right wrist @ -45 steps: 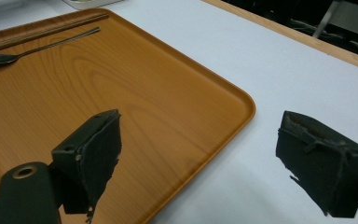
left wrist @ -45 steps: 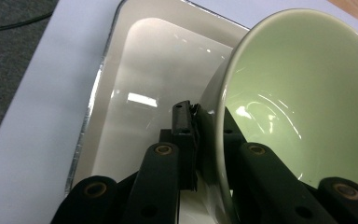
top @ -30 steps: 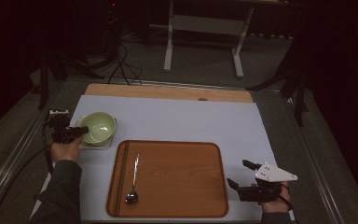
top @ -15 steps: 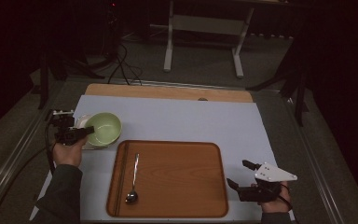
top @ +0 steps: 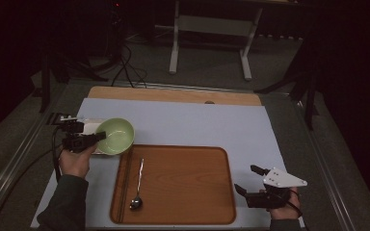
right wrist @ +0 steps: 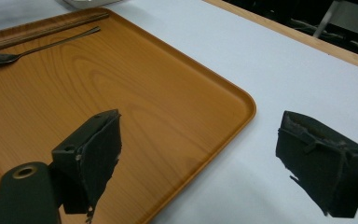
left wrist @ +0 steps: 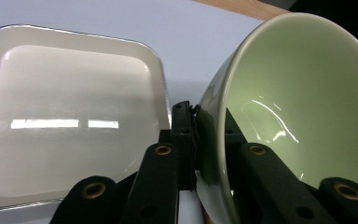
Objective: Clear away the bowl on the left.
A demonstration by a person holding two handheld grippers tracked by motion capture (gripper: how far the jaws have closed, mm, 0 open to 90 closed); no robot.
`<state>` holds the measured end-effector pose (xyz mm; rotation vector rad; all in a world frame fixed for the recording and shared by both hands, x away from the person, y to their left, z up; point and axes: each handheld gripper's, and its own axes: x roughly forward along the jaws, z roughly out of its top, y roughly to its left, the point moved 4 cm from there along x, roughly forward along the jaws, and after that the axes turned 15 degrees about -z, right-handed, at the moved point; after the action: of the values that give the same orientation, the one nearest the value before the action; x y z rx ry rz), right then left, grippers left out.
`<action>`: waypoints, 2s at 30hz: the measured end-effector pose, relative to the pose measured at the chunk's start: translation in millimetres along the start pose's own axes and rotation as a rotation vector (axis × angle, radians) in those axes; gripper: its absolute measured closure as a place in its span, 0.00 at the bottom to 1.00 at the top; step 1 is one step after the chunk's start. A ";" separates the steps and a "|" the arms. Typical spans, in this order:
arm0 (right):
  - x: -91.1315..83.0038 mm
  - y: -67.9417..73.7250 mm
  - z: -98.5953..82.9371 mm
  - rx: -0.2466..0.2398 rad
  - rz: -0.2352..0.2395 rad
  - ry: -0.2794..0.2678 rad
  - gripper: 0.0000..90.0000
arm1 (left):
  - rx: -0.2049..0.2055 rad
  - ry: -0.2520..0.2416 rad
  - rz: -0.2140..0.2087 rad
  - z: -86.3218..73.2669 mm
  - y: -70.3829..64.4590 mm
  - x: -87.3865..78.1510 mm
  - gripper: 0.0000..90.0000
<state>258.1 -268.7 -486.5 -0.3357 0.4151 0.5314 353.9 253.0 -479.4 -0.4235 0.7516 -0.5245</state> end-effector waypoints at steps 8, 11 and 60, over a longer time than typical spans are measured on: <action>-0.3 -0.1 0.0 -0.001 0.000 0.000 0.15 | 0.035 0.022 -0.041 -6.2 -19.1 4.6 0.93; -0.3 -0.2 0.1 -0.001 0.000 -0.001 0.15 | 0.044 0.032 -0.071 -8.9 -26.4 7.6 0.93; -0.3 0.2 -0.1 -0.001 0.002 0.002 0.15 | 0.135 0.253 -0.167 -72.9 -87.5 65.5 0.92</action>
<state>257.7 -268.7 -486.5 -0.3364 0.4173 0.5336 315.0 132.7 -515.0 -0.2979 0.9219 -0.7916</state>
